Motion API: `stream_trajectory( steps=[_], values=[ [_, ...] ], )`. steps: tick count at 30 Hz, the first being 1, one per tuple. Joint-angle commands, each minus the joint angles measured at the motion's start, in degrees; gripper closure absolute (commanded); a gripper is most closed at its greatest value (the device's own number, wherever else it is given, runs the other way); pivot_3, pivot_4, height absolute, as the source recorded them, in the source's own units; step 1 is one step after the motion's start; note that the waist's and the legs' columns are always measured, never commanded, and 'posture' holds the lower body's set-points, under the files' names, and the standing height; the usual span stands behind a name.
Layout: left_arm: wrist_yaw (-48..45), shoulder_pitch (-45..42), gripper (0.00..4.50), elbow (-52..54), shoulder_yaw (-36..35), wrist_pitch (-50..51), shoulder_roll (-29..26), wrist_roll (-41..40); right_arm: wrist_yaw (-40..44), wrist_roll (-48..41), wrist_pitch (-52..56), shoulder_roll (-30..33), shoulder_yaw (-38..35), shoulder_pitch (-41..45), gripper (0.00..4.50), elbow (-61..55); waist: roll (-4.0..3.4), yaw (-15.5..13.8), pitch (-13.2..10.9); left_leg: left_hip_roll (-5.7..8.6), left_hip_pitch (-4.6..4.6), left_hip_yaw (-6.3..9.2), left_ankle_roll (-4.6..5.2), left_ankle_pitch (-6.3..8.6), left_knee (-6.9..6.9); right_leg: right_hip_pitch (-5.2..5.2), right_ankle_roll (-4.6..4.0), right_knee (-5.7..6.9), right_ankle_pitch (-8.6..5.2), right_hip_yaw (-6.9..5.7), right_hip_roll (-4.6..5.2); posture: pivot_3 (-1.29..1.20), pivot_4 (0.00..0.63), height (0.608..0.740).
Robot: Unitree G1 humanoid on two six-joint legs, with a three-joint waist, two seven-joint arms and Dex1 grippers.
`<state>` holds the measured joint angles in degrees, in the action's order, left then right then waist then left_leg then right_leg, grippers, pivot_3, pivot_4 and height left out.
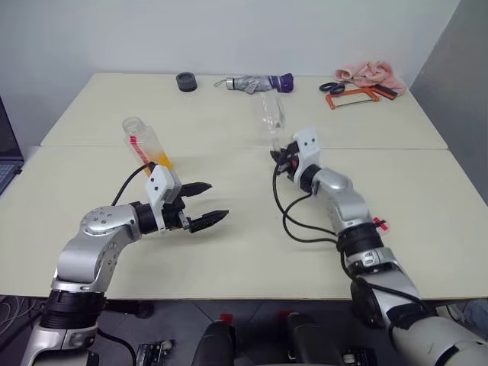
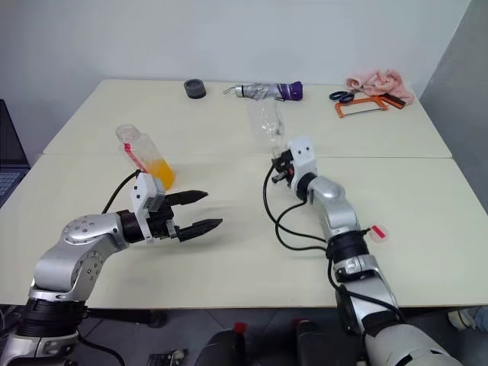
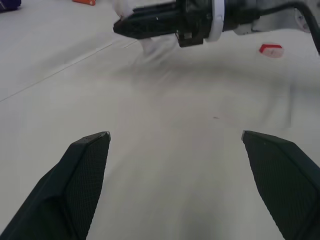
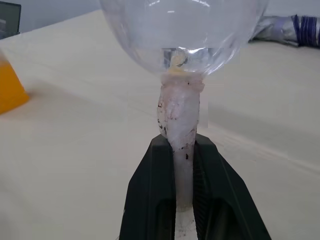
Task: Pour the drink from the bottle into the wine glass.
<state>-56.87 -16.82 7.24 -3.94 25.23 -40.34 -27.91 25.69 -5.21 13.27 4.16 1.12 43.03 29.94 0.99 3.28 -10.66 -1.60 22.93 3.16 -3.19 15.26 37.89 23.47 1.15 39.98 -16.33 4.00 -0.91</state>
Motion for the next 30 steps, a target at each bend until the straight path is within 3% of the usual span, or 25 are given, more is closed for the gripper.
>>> stream_trajectory(
  steps=[1,13,23,30],
  values=[
    [-0.25,-1.47,0.0,2.24,-1.03,0.94,-0.63,-1.14,-0.75,-0.78,0.32,-0.44,0.38,-4.73,4.37,-7.04,0.02,0.01,0.01,-0.01,-0.01,0.0,0.0,0.0,0.0,0.0,0.0,0.0,0.0,0.01,0.02,0.0,0.15,0.74],
    [-3.83,-0.81,0.0,3.43,-0.75,3.68,-3.3,-1.73,-2.42,-0.34,4.55,-0.78,3.26,-19.24,4.37,-18.73,0.09,-0.02,0.06,0.02,-0.09,0.04,0.0,0.0,0.01,-0.12,0.01,-0.03,-0.01,-0.02,-0.02,0.0,0.15,0.74],
    [-5.47,1.44,0.0,4.33,-0.37,3.33,-4.86,-0.74,0.41,1.46,4.37,4.63,9.25,-31.92,4.37,-28.17,0.41,-0.12,0.33,0.04,-0.26,0.02,0.01,0.01,0.01,-0.28,0.04,-0.07,-0.04,-0.02,-0.05,0.0,0.15,0.74],
    [-5.19,0.96,0.0,3.41,-0.78,2.49,-4.23,-0.4,-1.06,0.93,1.58,4.06,8.94,-32.25,4.37,-28.87,0.7,-0.15,0.54,0.02,-0.3,0.04,0.0,0.01,-0.01,-0.3,0.07,-0.06,-0.1,-0.03,-0.1,0.0,0.15,0.74]
  ],
)
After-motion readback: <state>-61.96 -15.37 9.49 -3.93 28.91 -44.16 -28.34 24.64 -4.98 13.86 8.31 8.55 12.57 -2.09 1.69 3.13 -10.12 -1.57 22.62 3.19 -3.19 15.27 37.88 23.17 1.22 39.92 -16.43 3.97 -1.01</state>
